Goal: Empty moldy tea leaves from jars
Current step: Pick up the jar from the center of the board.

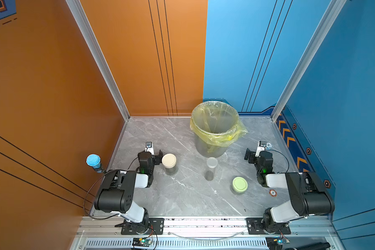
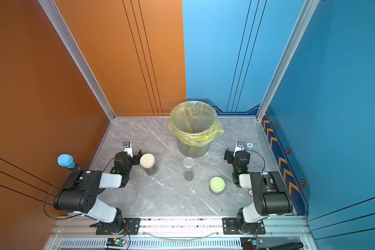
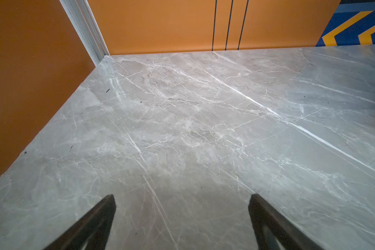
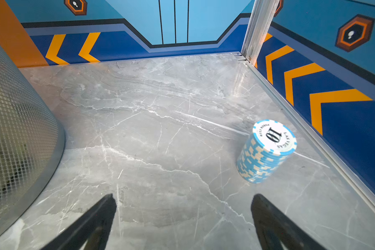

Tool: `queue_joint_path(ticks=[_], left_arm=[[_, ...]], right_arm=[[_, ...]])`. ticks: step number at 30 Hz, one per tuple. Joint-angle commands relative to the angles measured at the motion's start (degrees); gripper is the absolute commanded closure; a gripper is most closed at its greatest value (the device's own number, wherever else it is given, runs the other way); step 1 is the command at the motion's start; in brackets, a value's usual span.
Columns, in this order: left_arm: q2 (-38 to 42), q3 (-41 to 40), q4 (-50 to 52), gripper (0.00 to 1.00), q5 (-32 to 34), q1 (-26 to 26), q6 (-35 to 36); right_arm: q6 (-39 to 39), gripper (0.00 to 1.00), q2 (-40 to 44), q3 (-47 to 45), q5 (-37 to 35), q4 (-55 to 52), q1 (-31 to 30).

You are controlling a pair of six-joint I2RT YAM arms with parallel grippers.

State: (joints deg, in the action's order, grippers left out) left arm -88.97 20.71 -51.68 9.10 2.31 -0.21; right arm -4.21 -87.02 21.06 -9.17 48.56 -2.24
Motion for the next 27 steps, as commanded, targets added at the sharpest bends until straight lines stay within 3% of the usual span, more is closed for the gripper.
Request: queue_joint_path(ticks=[1, 27], left_arm=[[-0.5, 1.2, -0.6, 0.02, -0.9, -0.3, 0.7], [-0.8, 1.4, -0.5, 0.02, -2.1, -1.0, 0.2]], right_arm=[[1.0, 0.00, -0.8, 0.9, 0.3, 0.7, 0.3], [0.7, 0.00, -0.8, 1.2, 0.9, 0.3, 0.7]])
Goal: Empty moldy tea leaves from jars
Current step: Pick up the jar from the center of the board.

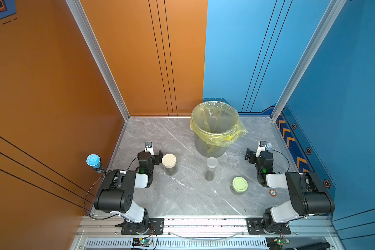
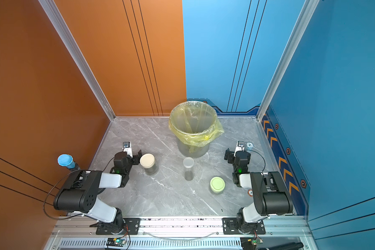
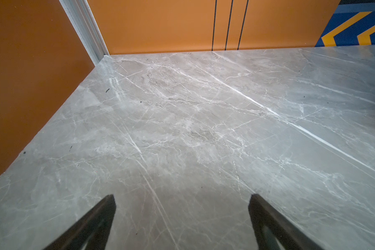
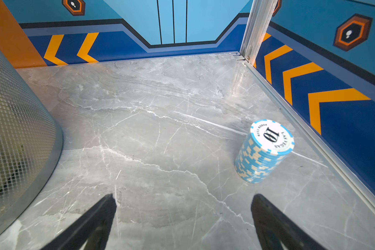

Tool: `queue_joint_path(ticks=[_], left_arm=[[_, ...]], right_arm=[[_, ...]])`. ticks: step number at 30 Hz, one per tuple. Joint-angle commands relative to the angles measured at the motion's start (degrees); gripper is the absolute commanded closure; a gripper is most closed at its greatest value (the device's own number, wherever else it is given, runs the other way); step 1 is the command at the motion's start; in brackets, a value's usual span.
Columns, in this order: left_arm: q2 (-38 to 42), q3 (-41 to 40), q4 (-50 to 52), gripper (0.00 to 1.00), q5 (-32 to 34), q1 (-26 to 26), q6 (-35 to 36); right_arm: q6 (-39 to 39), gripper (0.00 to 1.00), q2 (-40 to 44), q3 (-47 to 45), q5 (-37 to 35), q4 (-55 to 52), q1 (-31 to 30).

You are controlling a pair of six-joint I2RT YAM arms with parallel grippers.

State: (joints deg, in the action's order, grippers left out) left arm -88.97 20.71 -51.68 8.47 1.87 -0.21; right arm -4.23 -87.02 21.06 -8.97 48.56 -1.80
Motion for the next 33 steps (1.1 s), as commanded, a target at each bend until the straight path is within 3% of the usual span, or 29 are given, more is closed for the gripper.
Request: queue_joint_path(ticks=[1, 8, 10, 13, 19, 23, 27, 33], left_arm=[[-0.7, 1.4, -0.6, 0.02, -1.6, -0.7, 0.2], [0.6, 0.8, -0.8, 0.02, -1.6, -1.2, -0.3], [2.4, 0.2, -0.4, 0.02, 0.6, -0.6, -0.5], [6.3, -0.8, 0.9, 0.03, 5.1, 1.6, 0.4], [14.5, -0.5, 6.6, 0.02, 12.6, 6.9, 4.3], [23.6, 3.1, 20.0, 0.02, 21.0, 8.1, 0.5], [34.0, 4.7, 29.4, 0.02, 23.2, 9.8, -2.4], [48.1, 8.9, 44.2, 0.02, 26.3, 16.2, -4.0]], right_arm=[[0.7, 0.00, -0.8, 1.2, 0.7, 0.3, 0.2], [0.2, 0.00, 0.4, 1.6, -1.7, -0.8, -0.1], [-0.2, 0.00, 4.4, 3.3, -3.1, -8.0, -0.3], [-3.0, 0.00, 10.4, 10.8, -5.3, -27.9, -0.3], [-7.5, 0.00, 18.6, 16.3, -9.2, -43.1, -1.9], [-12.1, 0.00, 24.2, 21.3, -9.1, -55.1, -2.3], [-13.7, 0.00, 30.0, 25.2, -6.0, -63.0, -3.7], [-12.7, 0.00, 34.8, 34.0, -1.9, -76.2, -10.0]])
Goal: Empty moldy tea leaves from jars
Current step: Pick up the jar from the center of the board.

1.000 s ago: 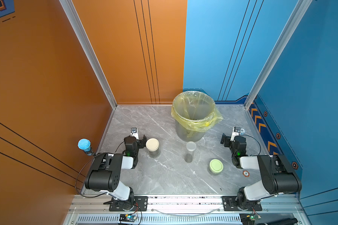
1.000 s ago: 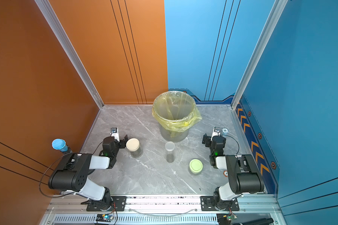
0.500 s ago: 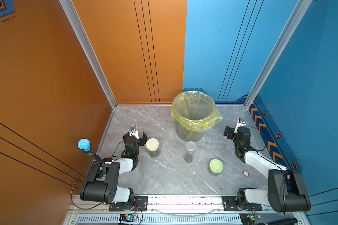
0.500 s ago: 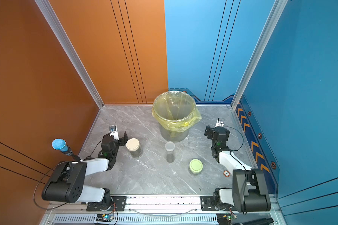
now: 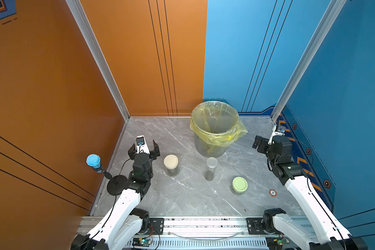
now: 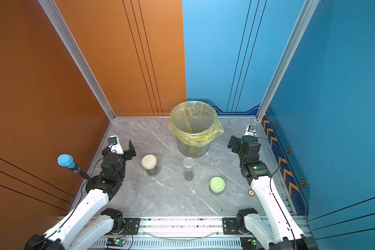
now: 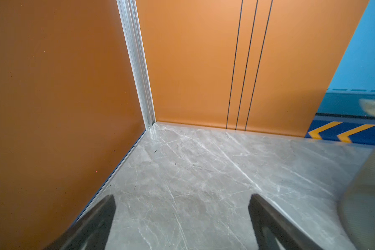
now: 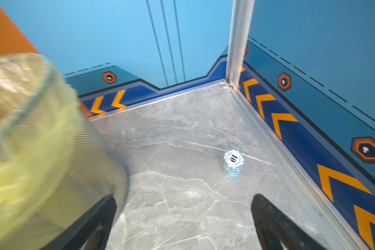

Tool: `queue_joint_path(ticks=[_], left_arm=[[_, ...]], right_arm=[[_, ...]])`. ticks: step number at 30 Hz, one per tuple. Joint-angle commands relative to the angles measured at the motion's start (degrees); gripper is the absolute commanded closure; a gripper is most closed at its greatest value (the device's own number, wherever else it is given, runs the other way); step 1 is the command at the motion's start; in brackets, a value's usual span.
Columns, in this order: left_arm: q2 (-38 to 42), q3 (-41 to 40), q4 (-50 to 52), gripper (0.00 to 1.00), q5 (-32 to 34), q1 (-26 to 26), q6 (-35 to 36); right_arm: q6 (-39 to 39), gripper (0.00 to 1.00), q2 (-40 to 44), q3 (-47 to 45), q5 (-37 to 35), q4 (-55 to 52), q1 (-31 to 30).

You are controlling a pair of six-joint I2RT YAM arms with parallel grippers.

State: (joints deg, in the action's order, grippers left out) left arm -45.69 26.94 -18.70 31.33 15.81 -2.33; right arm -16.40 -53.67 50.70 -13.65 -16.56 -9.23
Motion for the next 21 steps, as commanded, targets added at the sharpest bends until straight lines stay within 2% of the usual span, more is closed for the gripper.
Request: queue_joint_path(ticks=[1, 4, 8, 10, 11, 14, 17, 21], left_arm=[[6.9, 3.4, 13.9, 0.02, 3.3, 3.3, -2.3], [13.7, 6.6, 23.5, 0.02, 2.6, 6.4, -6.1], [19.6, 11.3, 35.2, 0.02, 1.4, 10.2, -10.5], [21.5, 13.0, 37.9, 0.02, 0.1, 11.6, -11.3], [22.1, 13.8, 38.7, 0.02, -0.9, 12.2, -11.6], [23.4, 15.4, 39.9, 0.02, -4.0, 13.6, -11.3], [24.2, 17.4, 41.7, 0.02, -6.4, 14.2, -11.2], [25.0, 20.4, 43.6, 0.02, -8.3, 14.3, -10.6]], right_arm=[[0.1, 0.00, 1.7, 6.2, 3.6, -13.1, -4.3], [3.0, 0.00, 0.9, 13.1, 4.8, -20.4, -12.0], [5.7, 0.00, -4.9, 24.9, 7.9, -30.8, -24.0], [6.3, 0.00, -8.2, 29.6, 8.0, -33.5, -30.2], [6.7, 0.00, -10.2, 31.7, 6.8, -34.5, -34.7], [8.0, 0.00, -16.9, 37.2, 3.3, -36.6, -43.1], [8.9, 0.00, -24.6, 42.5, 4.2, -38.3, -47.5], [8.9, 0.00, -33.3, 48.1, 6.4, -38.0, -50.4]])
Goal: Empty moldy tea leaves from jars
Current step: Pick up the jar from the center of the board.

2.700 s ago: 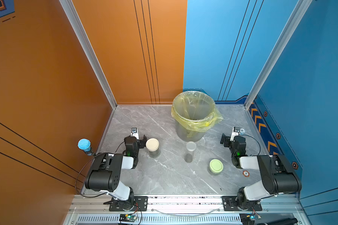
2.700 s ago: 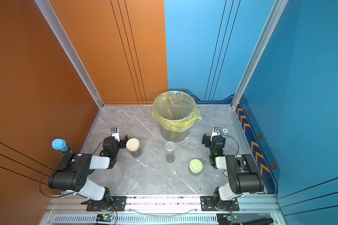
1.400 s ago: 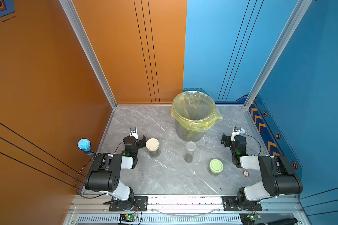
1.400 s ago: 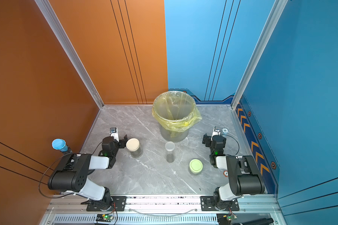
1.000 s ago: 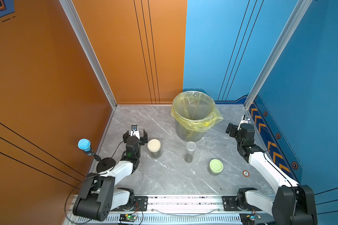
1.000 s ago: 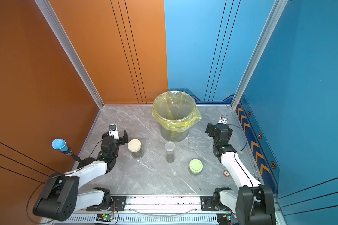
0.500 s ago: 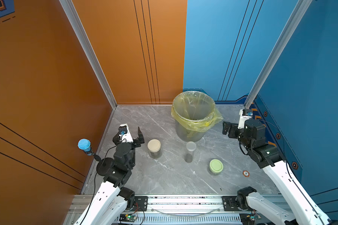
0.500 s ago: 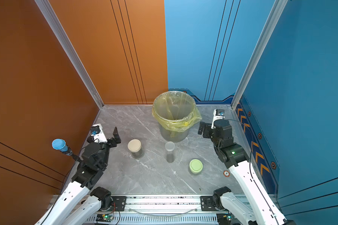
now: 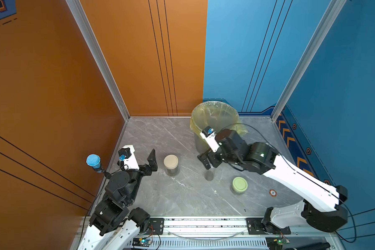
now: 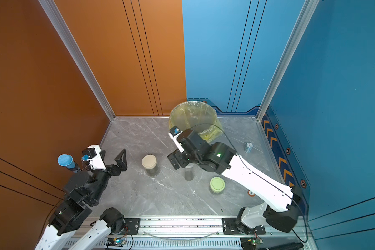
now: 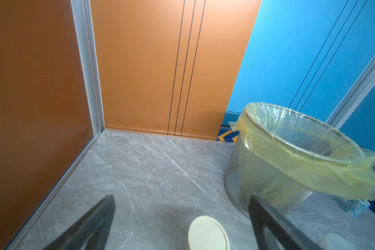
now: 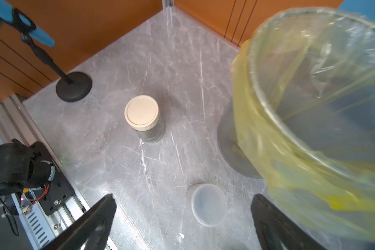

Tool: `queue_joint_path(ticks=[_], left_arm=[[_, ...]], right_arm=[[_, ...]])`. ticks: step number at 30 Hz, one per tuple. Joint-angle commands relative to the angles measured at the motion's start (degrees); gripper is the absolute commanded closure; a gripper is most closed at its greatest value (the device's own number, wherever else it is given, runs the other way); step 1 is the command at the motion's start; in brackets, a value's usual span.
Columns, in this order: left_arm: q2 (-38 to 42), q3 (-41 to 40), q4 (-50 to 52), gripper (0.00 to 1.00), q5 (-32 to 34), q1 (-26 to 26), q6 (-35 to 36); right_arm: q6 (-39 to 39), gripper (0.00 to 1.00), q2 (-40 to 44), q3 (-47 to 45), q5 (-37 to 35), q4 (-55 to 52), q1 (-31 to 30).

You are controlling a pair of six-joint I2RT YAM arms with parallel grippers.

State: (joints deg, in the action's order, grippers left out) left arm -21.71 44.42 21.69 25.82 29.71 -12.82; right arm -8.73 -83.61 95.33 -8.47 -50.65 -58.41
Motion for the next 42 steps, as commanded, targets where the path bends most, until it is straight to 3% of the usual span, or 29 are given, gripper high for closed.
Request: queue_joint_path(ticks=[1, 14, 21, 39, 42], left_arm=[[1.3, 3.6, 3.7, 0.02, -2.7, 0.3, 0.0], [4.2, 5.3, 8.0, 0.02, 3.1, 0.3, 0.8], [8.5, 4.6, 9.5, 0.02, 4.3, 0.3, 1.0], [10.6, 2.6, 11.0, 0.02, 3.6, 0.3, 3.0], [10.7, 2.5, 10.9, 0.02, 3.4, 0.3, 3.1]], right_arm=[[1.3, 0.00, -5.7, 4.9, 1.3, -4.0, -1.9], [2.2, 0.00, -30.2, 20.8, 7.6, -3.3, -3.6], [1.7, 0.00, -40.4, 28.2, 4.6, -2.7, -3.7], [0.2, 0.00, -51.6, 35.3, 6.0, -2.8, -1.9], [0.2, 0.04, -52.3, 35.5, 6.2, -2.9, -1.7]])
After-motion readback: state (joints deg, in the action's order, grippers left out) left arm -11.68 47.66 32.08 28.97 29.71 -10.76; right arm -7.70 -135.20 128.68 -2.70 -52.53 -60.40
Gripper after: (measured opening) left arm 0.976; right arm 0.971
